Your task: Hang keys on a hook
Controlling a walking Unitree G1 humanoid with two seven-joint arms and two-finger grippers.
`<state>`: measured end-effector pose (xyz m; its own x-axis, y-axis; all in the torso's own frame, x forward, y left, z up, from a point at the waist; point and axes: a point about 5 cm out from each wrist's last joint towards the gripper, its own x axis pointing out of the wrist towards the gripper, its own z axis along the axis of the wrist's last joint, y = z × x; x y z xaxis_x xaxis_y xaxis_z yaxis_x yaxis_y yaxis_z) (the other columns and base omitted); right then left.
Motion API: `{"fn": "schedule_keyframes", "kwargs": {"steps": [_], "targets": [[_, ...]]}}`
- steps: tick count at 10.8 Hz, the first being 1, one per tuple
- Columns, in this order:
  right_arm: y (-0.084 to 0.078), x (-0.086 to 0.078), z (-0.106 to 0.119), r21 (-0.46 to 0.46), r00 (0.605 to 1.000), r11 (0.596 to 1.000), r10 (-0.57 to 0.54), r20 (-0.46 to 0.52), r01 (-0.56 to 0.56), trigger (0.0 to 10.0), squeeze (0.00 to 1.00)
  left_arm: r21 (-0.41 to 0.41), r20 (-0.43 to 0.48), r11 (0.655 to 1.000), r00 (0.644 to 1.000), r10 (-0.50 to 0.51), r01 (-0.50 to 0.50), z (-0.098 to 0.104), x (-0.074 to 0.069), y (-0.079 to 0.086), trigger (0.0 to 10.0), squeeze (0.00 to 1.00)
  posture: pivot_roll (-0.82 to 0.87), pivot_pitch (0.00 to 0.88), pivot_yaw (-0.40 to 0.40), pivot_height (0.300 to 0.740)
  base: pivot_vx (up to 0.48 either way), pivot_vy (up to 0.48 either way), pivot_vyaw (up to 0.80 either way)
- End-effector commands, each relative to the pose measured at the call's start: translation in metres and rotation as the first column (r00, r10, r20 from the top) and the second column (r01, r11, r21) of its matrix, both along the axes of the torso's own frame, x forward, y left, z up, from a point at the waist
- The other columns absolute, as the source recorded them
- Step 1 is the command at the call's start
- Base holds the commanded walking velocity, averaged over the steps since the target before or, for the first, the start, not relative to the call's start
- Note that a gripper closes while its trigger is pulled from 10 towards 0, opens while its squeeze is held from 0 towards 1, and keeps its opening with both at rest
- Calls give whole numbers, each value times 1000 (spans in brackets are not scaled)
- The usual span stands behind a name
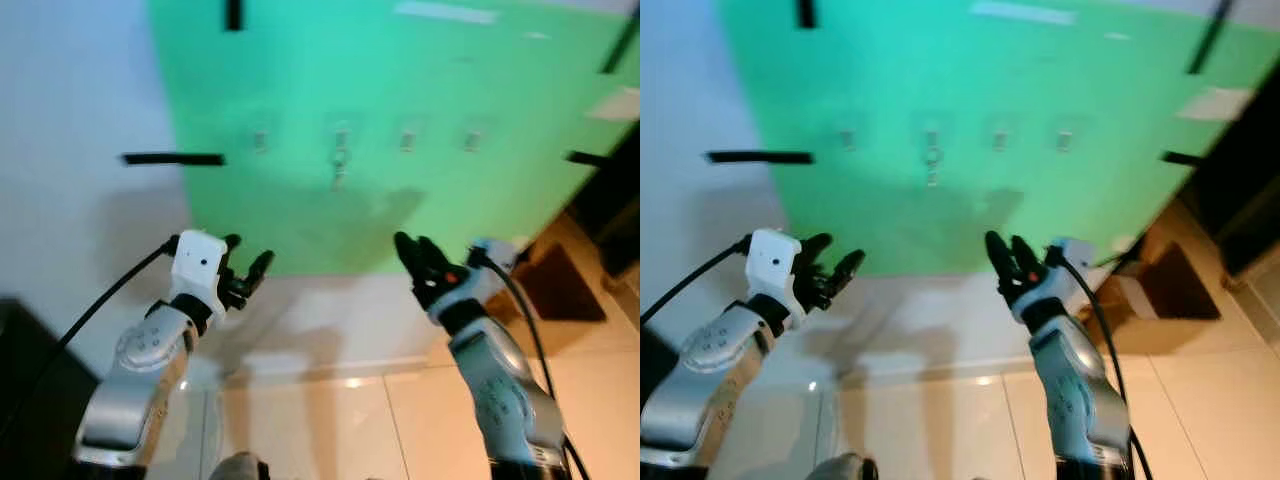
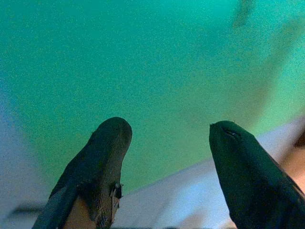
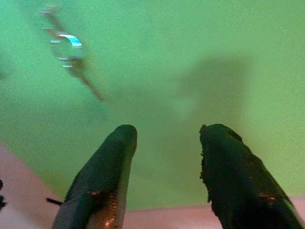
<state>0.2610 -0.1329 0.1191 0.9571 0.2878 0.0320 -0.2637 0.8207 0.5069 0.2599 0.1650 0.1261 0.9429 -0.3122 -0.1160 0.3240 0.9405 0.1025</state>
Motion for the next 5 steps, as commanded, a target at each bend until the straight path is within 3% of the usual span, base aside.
{"fn": "schedule_keyframes", "kwargs": {"steps": [1, 3, 5], "targets": [[1, -11, 0, -4, 1000, 1000, -24, -5, 24, 10000, 1000, 16, 41, 998, 998, 55, -55, 1, -3, 1, 10000, 0, 9, 0, -69, 740, 0, 0, 788], [-1, -35, -8, -86, 999, 996, -36, -6, 35, 10000, 1000, 24, 59, 998, 997, 58, -60, -3, -6, -3, 10000, 0, -32, 0, -15, 740, 0, 0, 797], [-5, -52, -14, -165, 998, 985, -57, -34, 50, 10000, 1000, 39, 13, 999, 1000, -2, 1, -8, -8, -9, 10000, 0, -76, 0, 23, 740, 0, 0, 794]]}}
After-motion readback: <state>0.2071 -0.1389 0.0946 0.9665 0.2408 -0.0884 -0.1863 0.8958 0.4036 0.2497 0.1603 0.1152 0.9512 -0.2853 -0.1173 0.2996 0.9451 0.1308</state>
